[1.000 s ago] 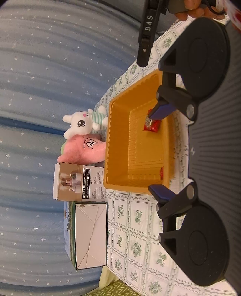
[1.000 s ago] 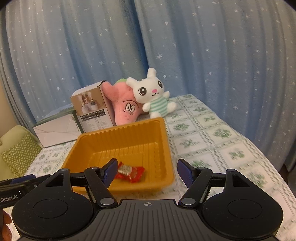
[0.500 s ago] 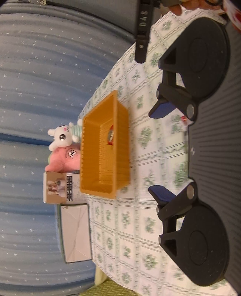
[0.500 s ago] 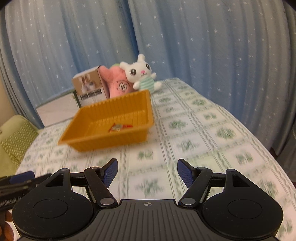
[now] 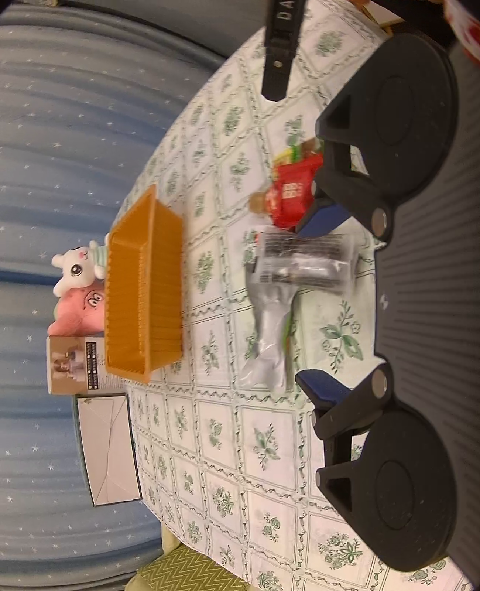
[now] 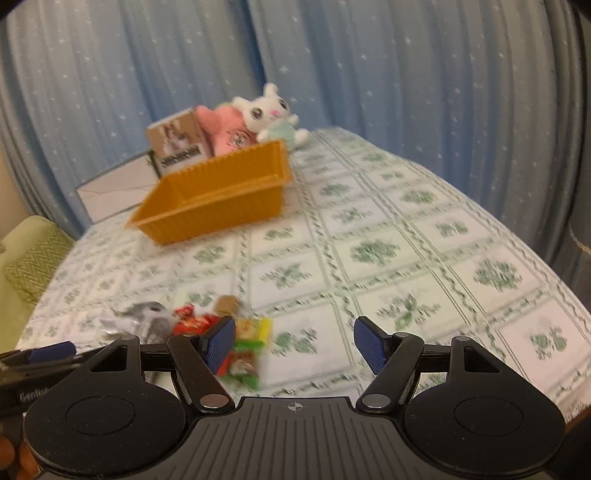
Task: Organize snacks
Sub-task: 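Move both tools back to the snack pile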
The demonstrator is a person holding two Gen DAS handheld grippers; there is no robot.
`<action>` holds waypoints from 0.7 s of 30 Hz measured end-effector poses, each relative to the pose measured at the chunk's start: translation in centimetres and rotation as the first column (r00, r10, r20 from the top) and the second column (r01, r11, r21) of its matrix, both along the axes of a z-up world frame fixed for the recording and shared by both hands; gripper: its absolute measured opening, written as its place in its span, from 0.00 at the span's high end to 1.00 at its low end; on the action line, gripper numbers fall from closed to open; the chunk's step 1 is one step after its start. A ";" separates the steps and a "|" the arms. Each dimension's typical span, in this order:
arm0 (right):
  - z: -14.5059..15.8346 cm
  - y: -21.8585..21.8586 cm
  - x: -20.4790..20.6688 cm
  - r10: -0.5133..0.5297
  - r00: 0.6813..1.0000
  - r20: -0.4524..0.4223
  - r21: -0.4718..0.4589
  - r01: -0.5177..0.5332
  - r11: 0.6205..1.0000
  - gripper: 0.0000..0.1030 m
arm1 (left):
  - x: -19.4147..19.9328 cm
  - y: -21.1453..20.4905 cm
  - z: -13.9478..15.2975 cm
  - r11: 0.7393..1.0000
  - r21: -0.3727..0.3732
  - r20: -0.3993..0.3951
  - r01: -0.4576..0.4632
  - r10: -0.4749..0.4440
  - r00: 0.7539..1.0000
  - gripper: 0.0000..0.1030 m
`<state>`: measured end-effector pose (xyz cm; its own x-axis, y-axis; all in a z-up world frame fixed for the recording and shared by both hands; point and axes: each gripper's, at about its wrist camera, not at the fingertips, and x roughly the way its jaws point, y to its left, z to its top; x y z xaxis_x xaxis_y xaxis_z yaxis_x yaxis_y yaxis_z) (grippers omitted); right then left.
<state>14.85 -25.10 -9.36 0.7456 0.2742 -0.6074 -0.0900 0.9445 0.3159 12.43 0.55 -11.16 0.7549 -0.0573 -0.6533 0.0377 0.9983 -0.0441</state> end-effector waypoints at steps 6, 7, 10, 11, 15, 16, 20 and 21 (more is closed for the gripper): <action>-0.5 -0.3 0.3 -0.011 1.000 -0.004 0.001 0.011 1.000 0.31 | 1.4 -1.3 -0.8 0.997 0.038 -0.004 0.062 -0.062 0.998 0.38; -0.6 -0.3 0.4 -0.009 1.000 -0.007 -0.005 0.009 1.000 0.31 | 1.7 -1.6 -0.9 0.996 0.051 -0.006 0.079 -0.079 0.997 0.42; -1.0 -0.3 0.6 -0.002 1.000 -0.019 -0.006 0.002 1.000 0.31 | 2.6 -2.2 -1.3 0.991 0.073 -0.017 0.115 -0.115 0.993 0.48; -1.1 -0.2 0.7 -0.002 1.000 -0.021 -0.009 0.002 1.000 0.31 | 2.9 -2.3 -1.5 0.989 0.077 -0.024 0.124 -0.122 0.992 0.51; -1.5 0.1 1.1 0.006 1.000 -0.029 -0.013 -0.006 1.000 0.31 | 3.5 -2.9 -2.0 0.982 0.103 -0.036 0.156 -0.153 0.988 0.54; -1.5 0.3 1.2 0.009 0.999 -0.030 -0.018 -0.010 1.000 0.31 | 3.6 -3.1 -2.1 0.980 0.115 -0.039 0.165 -0.161 0.986 0.56; -1.7 1.1 1.3 0.037 0.999 -0.028 -0.039 -0.038 0.999 0.31 | 3.9 -3.4 -2.6 0.975 0.124 -0.056 0.185 -0.180 0.982 0.63; -1.8 1.3 1.3 0.045 0.999 -0.027 -0.046 -0.047 0.998 0.31 | 3.9 -3.4 -2.7 0.975 0.123 -0.061 0.187 -0.180 0.982 0.64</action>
<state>16.14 -23.78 -11.13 0.7165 0.2786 -0.6396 -0.1260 0.9534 0.2741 16.36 -2.87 -13.86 0.7063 -0.1056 -0.7000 0.2217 0.9721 0.0770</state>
